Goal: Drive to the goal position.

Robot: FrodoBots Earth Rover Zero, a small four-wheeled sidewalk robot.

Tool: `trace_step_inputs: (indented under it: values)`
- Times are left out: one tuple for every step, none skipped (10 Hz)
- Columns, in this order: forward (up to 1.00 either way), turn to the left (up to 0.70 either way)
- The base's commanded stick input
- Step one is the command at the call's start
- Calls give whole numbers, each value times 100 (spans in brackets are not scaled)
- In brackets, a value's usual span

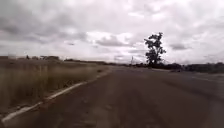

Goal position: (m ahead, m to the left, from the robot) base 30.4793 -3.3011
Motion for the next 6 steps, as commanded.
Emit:
trace_step_inputs:
  values:
    - [50,0]
    - [50,0]
    - [50,0]
    - [50,0]
    - [50,0]
    - [50,0]
